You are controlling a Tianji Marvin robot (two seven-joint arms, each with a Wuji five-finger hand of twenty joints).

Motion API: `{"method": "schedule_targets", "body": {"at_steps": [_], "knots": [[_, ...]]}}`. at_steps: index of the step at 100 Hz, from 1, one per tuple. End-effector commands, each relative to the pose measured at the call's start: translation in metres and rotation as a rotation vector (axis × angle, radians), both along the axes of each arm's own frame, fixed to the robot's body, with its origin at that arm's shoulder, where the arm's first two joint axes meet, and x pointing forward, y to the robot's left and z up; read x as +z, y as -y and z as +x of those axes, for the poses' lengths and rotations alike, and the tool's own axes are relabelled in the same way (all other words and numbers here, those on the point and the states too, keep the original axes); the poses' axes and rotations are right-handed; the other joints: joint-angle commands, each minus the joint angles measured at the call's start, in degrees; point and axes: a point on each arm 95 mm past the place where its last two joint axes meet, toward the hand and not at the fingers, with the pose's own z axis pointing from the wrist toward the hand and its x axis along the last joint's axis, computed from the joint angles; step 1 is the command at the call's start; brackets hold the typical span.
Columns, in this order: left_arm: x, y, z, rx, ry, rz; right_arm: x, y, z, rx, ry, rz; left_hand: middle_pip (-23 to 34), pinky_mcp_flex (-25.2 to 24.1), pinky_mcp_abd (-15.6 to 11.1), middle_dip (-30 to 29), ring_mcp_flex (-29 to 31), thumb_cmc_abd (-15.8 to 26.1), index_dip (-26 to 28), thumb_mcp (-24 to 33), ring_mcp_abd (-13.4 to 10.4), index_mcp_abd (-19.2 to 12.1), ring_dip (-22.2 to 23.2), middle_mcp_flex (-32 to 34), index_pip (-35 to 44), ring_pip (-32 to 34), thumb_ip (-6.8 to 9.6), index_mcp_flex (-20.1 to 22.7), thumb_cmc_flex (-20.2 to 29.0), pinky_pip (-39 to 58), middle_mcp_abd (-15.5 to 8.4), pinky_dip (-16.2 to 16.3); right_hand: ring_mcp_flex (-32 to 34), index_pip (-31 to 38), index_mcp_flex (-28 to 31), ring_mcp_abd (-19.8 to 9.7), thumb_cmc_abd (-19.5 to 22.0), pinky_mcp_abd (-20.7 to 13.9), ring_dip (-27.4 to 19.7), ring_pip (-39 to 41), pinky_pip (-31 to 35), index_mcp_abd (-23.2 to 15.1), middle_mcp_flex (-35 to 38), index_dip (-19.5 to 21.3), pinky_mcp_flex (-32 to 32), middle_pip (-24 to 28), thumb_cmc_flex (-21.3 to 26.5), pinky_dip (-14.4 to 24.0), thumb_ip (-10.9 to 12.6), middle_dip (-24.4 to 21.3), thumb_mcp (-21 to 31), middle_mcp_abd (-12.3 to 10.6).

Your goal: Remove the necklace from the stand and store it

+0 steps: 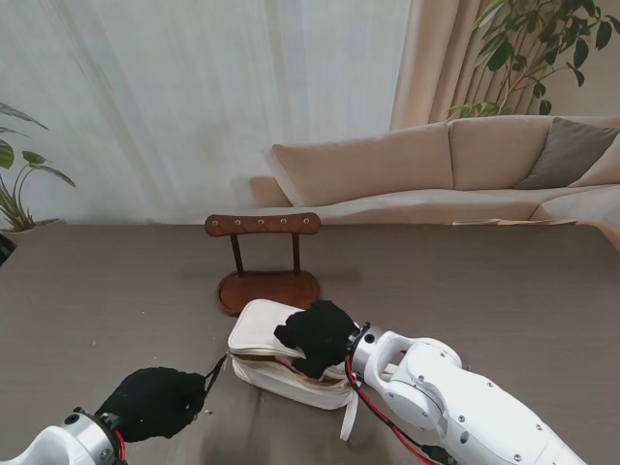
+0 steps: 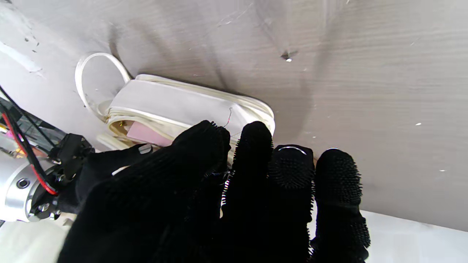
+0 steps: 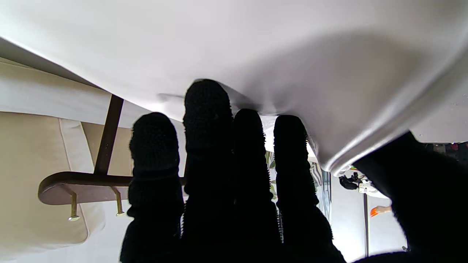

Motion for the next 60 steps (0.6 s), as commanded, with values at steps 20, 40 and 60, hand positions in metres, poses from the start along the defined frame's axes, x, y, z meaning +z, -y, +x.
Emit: {"method": "schedule_targets", "body": {"at_steps": [20, 40, 60], "knots": [[-0.008, 0.013, -0.004, -0.033, -0.047, -0.027, -0.035, 0.005, -0.012, 0.005, -0.090, -0.079, -0.64, -0.64, -1.03, -0.51, 0.62, -2.15, -0.21, 1.97, -0.97, -4.39, 0.29, 2.16, 6.44, 0.00, -1.96, 4.05, -1.40, 0.63, -0.86, -0.15, 1.01, -5.75, 2.62, -1.91, 2.33, -0.63, -0.66, -1.35, 2.00, -9.37, 1.78, -5.55, -8.26, -3.48, 1.05, -1.12, 0.31, -2.78, 2.82, -4.69], [-0.006, 0.033, 0.009, -0.113, -0.042, -0.086, -0.035, 0.003, -0.013, 0.007, -0.099, -0.079, -0.66, -0.53, -1.03, -0.70, 0.87, -2.18, -0.27, 1.92, -0.74, -4.24, 0.05, 2.38, 6.47, -0.41, -1.98, 4.11, -1.51, 0.66, -0.84, -0.20, 1.31, -5.86, 2.60, -2.21, 2.88, -1.05, -0.67, -1.32, 2.05, -8.76, 1.91, -5.75, -8.06, -3.85, 1.48, -1.13, 0.04, -3.01, 2.58, -5.05], [-0.004, 0.051, 0.020, -0.193, -0.058, -0.116, -0.036, 0.001, -0.014, 0.008, -0.106, -0.077, -0.73, -0.46, -1.01, -0.96, 0.95, -2.13, -0.29, 1.94, -0.75, -4.35, -0.06, 2.48, 6.48, -0.58, -2.00, 4.09, -1.61, 0.66, -0.97, -0.26, 1.65, -5.92, 2.78, -2.34, 3.05, -1.25, -0.63, -1.21, 2.12, -8.58, 2.08, -6.04, -7.98, -3.87, 1.71, -1.13, -0.02, -3.06, 2.40, -5.19]]}}
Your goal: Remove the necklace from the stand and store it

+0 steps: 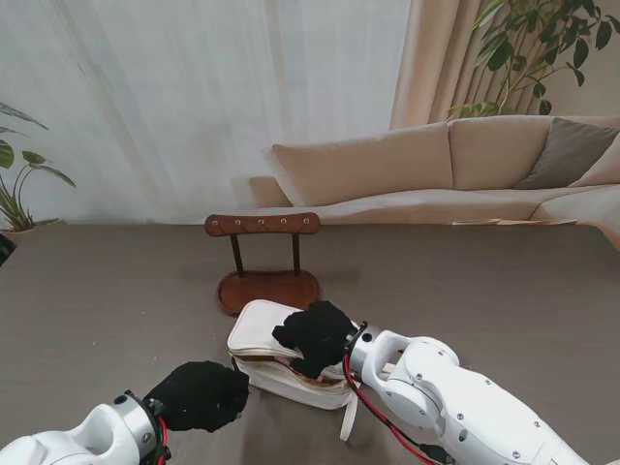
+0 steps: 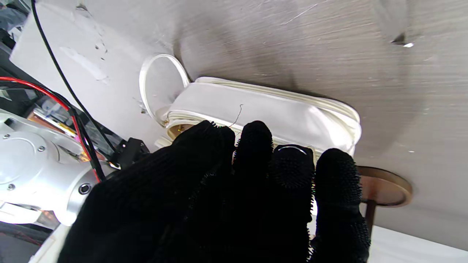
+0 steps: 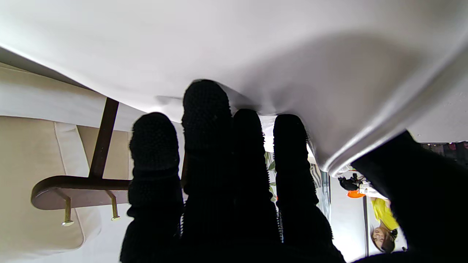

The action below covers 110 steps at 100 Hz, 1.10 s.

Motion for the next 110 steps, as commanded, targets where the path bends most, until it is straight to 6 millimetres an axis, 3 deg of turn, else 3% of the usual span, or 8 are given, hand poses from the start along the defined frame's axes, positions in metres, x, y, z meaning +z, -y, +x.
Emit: {"method": "schedule_targets", "body": {"at_steps": [1, 36, 46, 48, 51, 53, 80, 110], "knots": [[0.001, 0.007, -0.001, -0.035, -0.010, -0.009, -0.036, 0.005, -0.014, 0.005, -0.090, -0.074, -0.23, -0.46, -1.01, -0.29, 0.98, -2.13, 0.09, 1.89, -0.74, -6.85, -0.04, 2.42, 5.07, -0.55, -2.00, 3.14, -1.63, 0.66, -0.97, -0.22, 1.36, -6.52, 2.18, -2.54, 2.33, -1.25, -0.69, -1.84, 2.12, -8.57, 1.82, -6.00, -7.97, -4.74, 1.75, -1.13, -0.02, -3.28, 2.40, -5.45], [-0.005, 0.022, 0.015, -0.089, -0.039, -0.063, -0.038, 0.003, -0.015, 0.002, -0.109, -0.064, -0.37, -0.30, -0.76, -0.74, 1.23, -2.08, 0.06, 1.87, -0.17, -6.37, -0.37, 2.62, 5.06, -1.08, -2.01, 3.22, -1.58, 0.67, -0.77, -0.31, 1.39, -6.80, 1.80, -2.60, 2.70, -1.47, -0.69, -1.96, 2.28, -8.27, 1.66, -6.25, -7.83, -4.81, 0.94, -1.15, 0.27, -3.33, 2.31, -5.26], [-0.010, 0.024, 0.019, -0.094, -0.055, -0.076, -0.038, 0.004, -0.015, 0.001, -0.121, -0.056, -0.42, -0.32, -0.74, -0.82, 1.25, -2.02, 0.07, 1.82, -0.15, -6.32, -0.42, 2.57, 5.04, -1.16, -2.00, 3.15, -1.53, 0.66, -0.70, -0.32, 0.03, -9.24, 1.00, -1.74, 3.54, -0.56, -0.54, -2.05, 1.90, -8.03, 0.03, -4.88, -8.93, -4.90, -1.94, -1.06, 2.76, -3.25, 0.59, -4.14], [-0.011, 0.025, 0.020, -0.095, -0.058, -0.079, -0.038, 0.004, -0.015, 0.001, -0.123, -0.054, -0.43, -0.34, -0.73, -0.86, 1.25, -2.02, 0.06, 1.80, -0.15, -6.20, -0.43, 2.59, 5.02, -1.18, -2.00, 3.15, -1.49, 0.66, -0.63, -0.33, -0.36, -10.17, 0.88, -1.67, 3.66, -0.33, -0.52, -2.06, 1.75, -7.98, -0.39, -4.17, -9.22, -5.00, -2.58, -0.96, 3.82, -3.30, 0.18, -3.95], [-0.012, 0.025, 0.021, -0.095, -0.060, -0.083, -0.038, 0.005, -0.015, 0.001, -0.126, -0.053, -0.45, -0.37, -0.74, -0.88, 1.22, -2.03, 0.07, 1.77, -0.09, -6.14, -0.45, 2.59, 5.03, -1.23, -1.99, 3.17, -1.45, 0.65, -0.63, -0.33, -1.68, -13.74, 0.42, -1.05, 4.12, 0.20, -0.63, -2.45, 1.21, -7.69, -1.67, 1.50, -9.93, -5.41, -4.67, -0.52, 8.22, -3.58, -1.18, -3.32], [-0.013, 0.025, 0.021, -0.095, -0.061, -0.085, -0.037, 0.005, -0.015, 0.001, -0.128, -0.052, -0.46, -0.35, -0.75, -0.90, 1.19, -1.97, 0.07, 1.73, 0.02, -6.13, -0.48, 2.56, 5.02, -1.30, -2.00, 3.14, -1.49, 0.67, -0.63, -0.33, -2.59, -14.66, -0.35, -0.63, 3.73, 0.59, -0.82, -3.01, 0.90, -7.68, -2.53, 2.49, -10.54, -5.85, -5.50, -0.47, 8.66, -3.78, -1.97, -2.89], [-0.021, 0.023, 0.026, -0.077, -0.066, -0.083, -0.021, 0.012, -0.014, -0.004, -0.145, 0.011, -0.50, -0.40, -0.71, -1.04, 1.26, -2.01, 0.12, 1.62, 0.20, -5.81, -0.63, 2.58, 5.00, -1.60, -1.92, 3.04, -1.25, 0.70, -0.54, -0.33, -14.66, -19.93, -8.25, 5.75, -0.10, 5.15, -8.98, -19.79, -10.90, -7.74, -12.06, 2.72, -19.47, -11.78, -11.13, -3.53, 7.66, -9.15, -10.54, -0.44], [-0.021, 0.020, 0.026, -0.059, -0.059, -0.070, 0.013, 0.018, -0.007, -0.081, -0.153, 0.174, -0.45, -0.21, -0.57, -1.15, 1.53, -2.07, 0.20, 1.70, 0.16, -5.84, -0.73, 2.67, 5.11, -1.70, -1.89, 3.11, -1.25, 0.79, -0.55, -0.32, -18.96, -21.85, -11.26, 7.98, 8.23, 7.23, -14.15, -28.90, -19.32, -7.41, -15.47, 1.01, -22.88, -15.91, -11.90, -7.27, 8.60, -14.68, -20.53, 0.44]]}}
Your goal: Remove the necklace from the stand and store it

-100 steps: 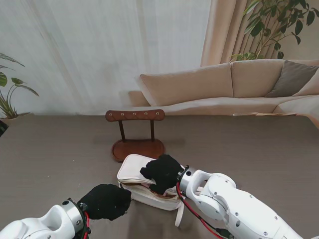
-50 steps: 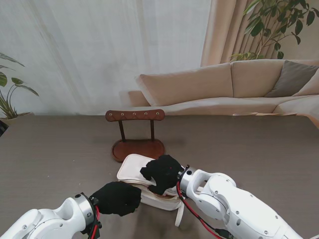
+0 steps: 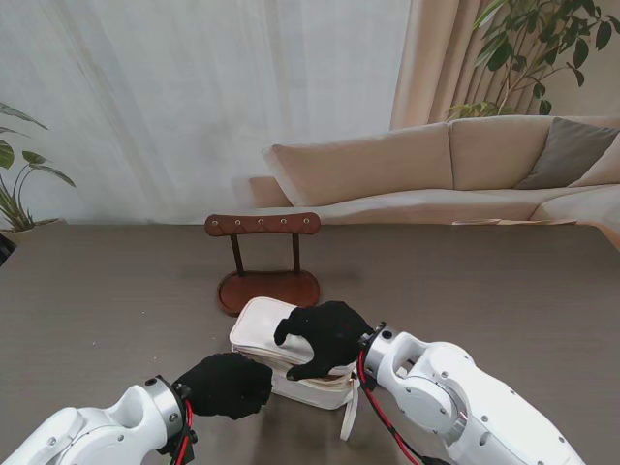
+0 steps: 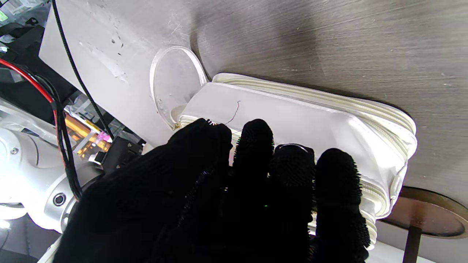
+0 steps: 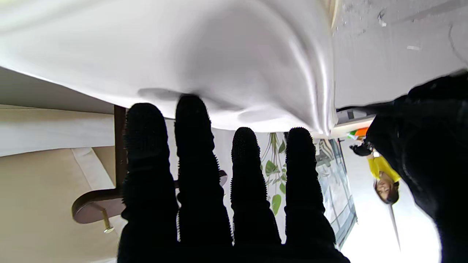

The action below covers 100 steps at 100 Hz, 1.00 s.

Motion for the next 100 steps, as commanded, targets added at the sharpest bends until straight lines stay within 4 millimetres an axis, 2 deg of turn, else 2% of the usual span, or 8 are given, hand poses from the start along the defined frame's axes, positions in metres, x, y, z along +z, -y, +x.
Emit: {"method": "schedule_targets", "body": {"at_steps": [1, 19, 38, 65, 100], "knots": [[-0.002, 0.001, -0.002, -0.002, -0.019, 0.008, 0.004, -0.002, -0.001, -0.020, -0.012, 0.020, -0.37, -0.21, -0.57, -0.28, 1.54, -1.54, 0.33, 1.61, -0.12, -4.05, -0.06, 1.32, 3.27, -0.30, -1.85, 1.83, -0.08, 0.79, -0.61, -0.29, -3.52, -0.68, -2.11, -0.59, 2.25, 2.38, -5.14, -10.57, -1.60, -1.16, -2.64, -1.17, -21.98, -0.74, -1.20, -2.01, 2.24, -1.12, -3.77, -0.89], [-0.002, 0.000, -0.003, 0.009, -0.019, 0.019, 0.023, 0.008, 0.021, -0.128, 0.042, 0.017, -0.32, -0.07, -0.55, -0.37, 1.67, -1.63, 0.32, 1.73, -0.13, -3.93, -0.11, 1.50, 3.29, -0.33, -1.87, 1.86, -0.11, 0.81, -0.59, -0.31, -2.56, 0.14, -0.68, -0.36, 7.97, 2.52, -5.14, -10.36, -1.55, 0.28, -0.47, -0.89, -21.15, -0.59, 0.26, -2.09, 4.65, -1.50, -11.29, -0.73], [-0.006, -0.003, -0.004, 0.030, -0.015, 0.024, 0.028, 0.025, 0.050, -0.241, 0.052, -0.062, -0.29, 0.56, -0.35, -0.69, 2.18, -1.78, 0.25, 2.02, -0.08, -3.62, -0.31, 1.76, 3.34, -0.43, -1.91, 2.00, -0.22, 0.78, -0.46, -0.43, -2.24, 0.92, 0.15, 0.14, 9.32, 2.39, -5.10, -10.25, -1.26, 2.05, 0.70, -0.51, -21.36, -0.35, 0.04, -2.07, 5.54, -1.34, -11.77, -0.18], [-0.009, -0.002, -0.002, 0.041, -0.011, 0.030, 0.008, 0.051, 0.075, -0.302, -0.010, -0.182, -0.20, 0.61, -0.27, -0.80, 2.21, -1.84, 0.25, 2.21, -0.07, -3.68, -0.41, 1.77, 3.40, -0.50, -2.01, 1.96, -0.34, 0.76, -0.57, -0.53, -1.52, 1.24, 0.85, -0.18, 11.44, 2.14, -4.54, -9.21, -0.43, 3.54, 1.26, -0.15, -21.26, 0.07, -2.36, -1.78, 5.77, -0.77, -12.29, 0.02], [-0.014, -0.001, 0.001, 0.049, -0.018, 0.051, -0.023, 0.067, 0.077, -0.301, -0.159, -0.229, -0.14, 0.86, -0.25, -0.89, 2.33, -1.80, 0.21, 2.29, -0.12, -3.81, -0.50, 1.81, 3.45, -0.53, -2.05, 1.96, -0.44, 0.80, -0.64, -0.62, -1.73, 1.10, 2.41, -0.23, 16.75, 1.33, -3.54, -7.67, 0.07, 4.05, 1.06, 0.38, -22.39, 0.41, -7.25, -1.10, 6.60, 0.35, -13.95, 0.12]]}}
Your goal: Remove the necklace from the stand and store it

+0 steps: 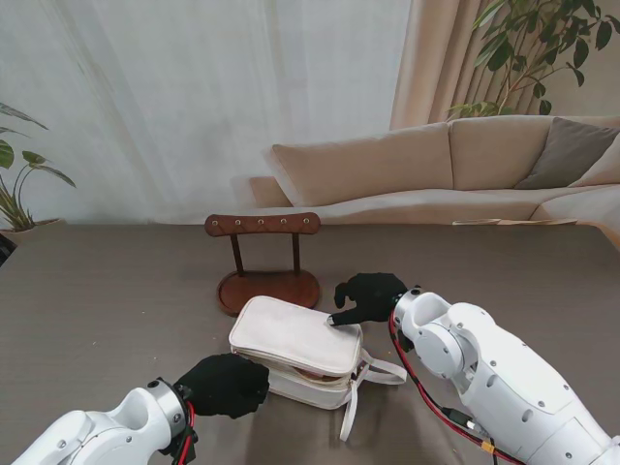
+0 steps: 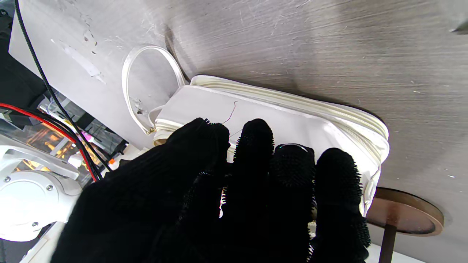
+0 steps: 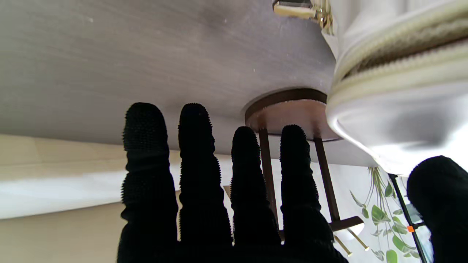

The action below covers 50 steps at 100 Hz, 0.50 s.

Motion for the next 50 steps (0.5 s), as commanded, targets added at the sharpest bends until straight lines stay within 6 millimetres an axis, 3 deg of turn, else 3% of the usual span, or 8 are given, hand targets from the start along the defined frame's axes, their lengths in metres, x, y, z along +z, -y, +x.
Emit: {"method": "schedule_targets", "body": {"at_steps": [1, 50], "knots": [[-0.003, 0.001, -0.002, 0.000, -0.023, 0.012, -0.011, 0.002, -0.005, 0.013, -0.050, -0.026, -0.14, 0.59, -0.25, -0.20, 2.23, -1.81, 0.22, 2.28, -0.16, -2.59, -0.37, 1.80, 3.17, -0.52, -2.04, 1.93, 0.16, 0.80, -0.64, -0.53, 0.42, 0.62, 0.68, 0.42, 2.29, 1.11, 0.77, 0.88, 0.78, 0.36, 0.85, 0.44, -22.41, -0.18, -2.90, 0.12, 1.46, 1.06, -2.58, 0.09], [-0.019, -0.009, 0.009, 0.036, -0.028, 0.050, -0.031, 0.001, -0.021, 0.047, -0.142, 0.009, -0.16, 0.82, -0.48, -0.51, 2.40, -2.00, 0.09, 2.53, -0.16, -2.77, -0.65, 2.06, 3.26, -0.84, -2.09, 2.14, -0.12, 0.81, -0.80, -0.68, 4.03, 3.14, 6.29, -0.53, 3.43, 0.34, 2.72, 5.70, 2.89, 0.52, 4.14, 3.14, -20.84, 1.88, -3.06, 1.15, 1.64, 3.14, -1.36, 0.19]]}}
